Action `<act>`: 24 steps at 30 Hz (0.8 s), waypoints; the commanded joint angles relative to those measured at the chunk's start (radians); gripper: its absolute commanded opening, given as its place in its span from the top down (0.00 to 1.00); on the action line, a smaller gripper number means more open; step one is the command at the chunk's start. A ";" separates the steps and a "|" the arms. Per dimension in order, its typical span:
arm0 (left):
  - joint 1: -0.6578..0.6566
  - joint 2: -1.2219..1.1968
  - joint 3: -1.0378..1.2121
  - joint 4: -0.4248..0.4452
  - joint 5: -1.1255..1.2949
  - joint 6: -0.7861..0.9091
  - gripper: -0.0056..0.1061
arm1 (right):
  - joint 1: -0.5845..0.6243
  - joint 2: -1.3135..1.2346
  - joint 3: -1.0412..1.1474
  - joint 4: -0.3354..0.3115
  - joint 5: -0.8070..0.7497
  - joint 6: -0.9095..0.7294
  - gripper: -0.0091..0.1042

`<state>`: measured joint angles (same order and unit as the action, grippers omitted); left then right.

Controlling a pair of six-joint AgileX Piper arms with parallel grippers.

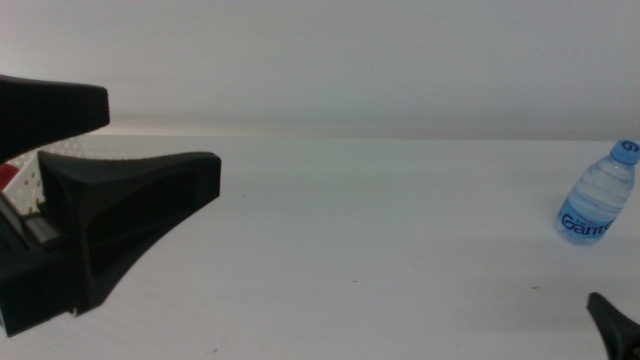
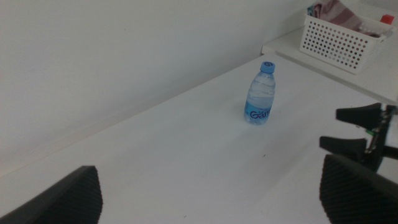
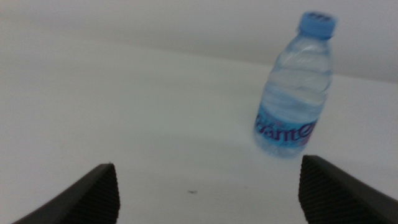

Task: Use arms to grab the bottles and put them into the dustbin to the left of the table.

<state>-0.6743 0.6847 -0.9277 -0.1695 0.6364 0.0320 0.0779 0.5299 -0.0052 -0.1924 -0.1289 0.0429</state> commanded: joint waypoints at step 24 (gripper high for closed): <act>-0.007 -0.004 0.006 -0.002 -0.018 -0.006 0.11 | -0.286 0.619 0.041 0.200 -0.645 -0.096 0.24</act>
<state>-0.6743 0.6847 -0.9277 -0.1695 0.6364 0.0320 -0.1999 1.1054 -0.0052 0.0062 -0.6878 -0.0403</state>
